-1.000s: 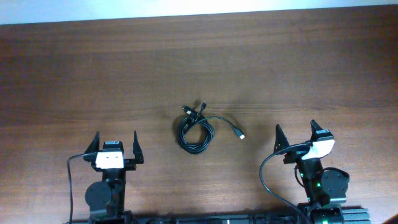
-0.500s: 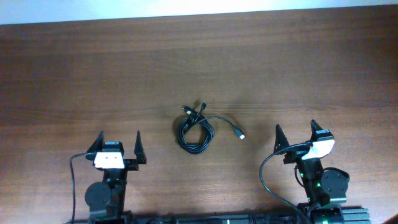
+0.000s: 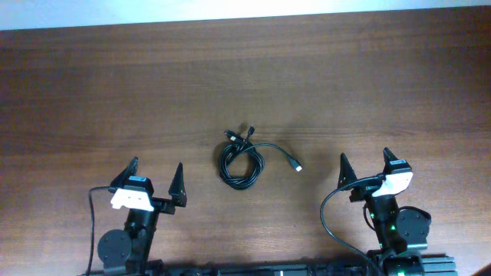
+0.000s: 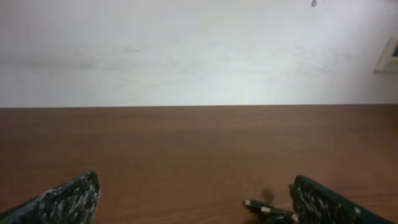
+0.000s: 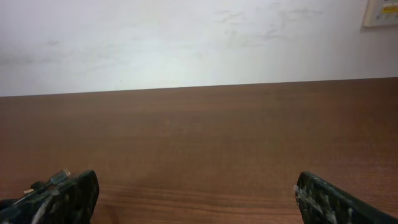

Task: Untangle cables
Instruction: 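Move the left gripper toward the coiled black cable bundle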

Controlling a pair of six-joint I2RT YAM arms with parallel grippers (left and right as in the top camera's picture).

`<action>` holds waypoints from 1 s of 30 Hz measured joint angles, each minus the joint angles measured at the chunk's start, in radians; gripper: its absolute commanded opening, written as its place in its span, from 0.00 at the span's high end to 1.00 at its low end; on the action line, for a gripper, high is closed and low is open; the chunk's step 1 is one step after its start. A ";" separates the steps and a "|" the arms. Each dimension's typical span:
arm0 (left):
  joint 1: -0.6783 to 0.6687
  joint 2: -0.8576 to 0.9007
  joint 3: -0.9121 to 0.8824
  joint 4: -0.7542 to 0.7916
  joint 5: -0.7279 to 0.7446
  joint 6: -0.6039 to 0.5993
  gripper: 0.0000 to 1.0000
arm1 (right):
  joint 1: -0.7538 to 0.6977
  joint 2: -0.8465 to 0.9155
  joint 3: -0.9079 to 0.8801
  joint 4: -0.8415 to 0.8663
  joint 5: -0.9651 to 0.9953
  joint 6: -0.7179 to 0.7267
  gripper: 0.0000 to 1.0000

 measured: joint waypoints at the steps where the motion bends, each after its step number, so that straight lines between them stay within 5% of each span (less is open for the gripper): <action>1: 0.000 0.003 0.021 -0.010 0.005 -0.001 0.01 | 0.000 0.000 0.000 0.000 0.000 0.001 0.01; 8: 0.000 0.085 0.145 -0.047 0.011 -0.002 0.01 | 0.000 0.000 0.000 0.000 0.000 0.001 0.01; 16: 0.000 0.399 0.394 -0.212 0.094 -0.005 0.01 | 0.000 0.000 0.000 0.000 0.000 0.001 0.01; 24: 0.000 0.629 0.477 -0.190 0.495 -0.005 0.01 | 0.000 -0.001 0.000 0.000 0.000 0.000 0.01; 30: -0.001 0.710 0.477 -0.201 0.621 -0.006 0.01 | 0.000 -0.001 0.000 0.000 0.000 0.001 0.01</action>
